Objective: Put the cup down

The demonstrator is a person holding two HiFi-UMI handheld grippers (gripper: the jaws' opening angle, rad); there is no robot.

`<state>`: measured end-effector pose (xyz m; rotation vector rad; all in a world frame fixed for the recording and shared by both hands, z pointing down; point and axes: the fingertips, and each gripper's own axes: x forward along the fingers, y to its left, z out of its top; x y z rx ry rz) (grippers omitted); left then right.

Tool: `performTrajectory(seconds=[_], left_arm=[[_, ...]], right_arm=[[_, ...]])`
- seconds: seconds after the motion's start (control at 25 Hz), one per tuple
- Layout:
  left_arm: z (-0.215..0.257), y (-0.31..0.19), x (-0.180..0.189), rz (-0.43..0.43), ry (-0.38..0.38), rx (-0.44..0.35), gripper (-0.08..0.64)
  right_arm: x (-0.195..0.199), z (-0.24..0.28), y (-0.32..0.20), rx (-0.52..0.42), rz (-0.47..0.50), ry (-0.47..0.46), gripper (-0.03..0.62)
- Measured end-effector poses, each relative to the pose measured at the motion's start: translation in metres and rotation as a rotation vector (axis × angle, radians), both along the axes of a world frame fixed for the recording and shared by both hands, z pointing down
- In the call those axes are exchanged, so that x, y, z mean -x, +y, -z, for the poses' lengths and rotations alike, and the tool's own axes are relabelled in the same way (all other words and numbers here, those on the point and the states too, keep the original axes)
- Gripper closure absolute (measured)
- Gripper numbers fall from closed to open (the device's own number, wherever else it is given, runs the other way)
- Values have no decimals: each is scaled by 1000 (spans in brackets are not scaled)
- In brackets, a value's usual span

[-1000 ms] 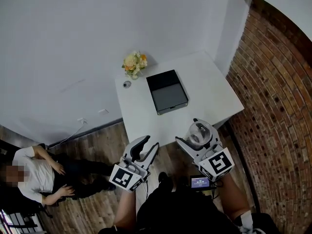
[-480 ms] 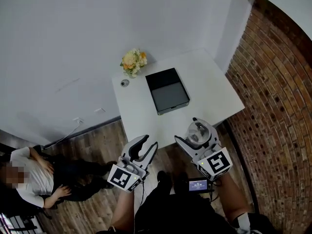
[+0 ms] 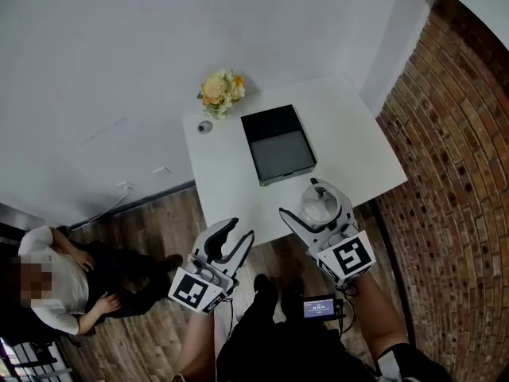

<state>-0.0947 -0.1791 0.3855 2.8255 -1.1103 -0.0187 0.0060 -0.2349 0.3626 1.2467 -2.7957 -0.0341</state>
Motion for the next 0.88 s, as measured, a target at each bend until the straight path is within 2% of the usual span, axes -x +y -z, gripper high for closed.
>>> performTrajectory(seconds=[0.56,0.88], left_arm=[[-21,-35,15,11,22,28,414],[-40,-55,28,42,0,30,414]], right_arm=[[22,-17,-103,-51,4,3,229],[42,-37,-166,-71,7,6,229]])
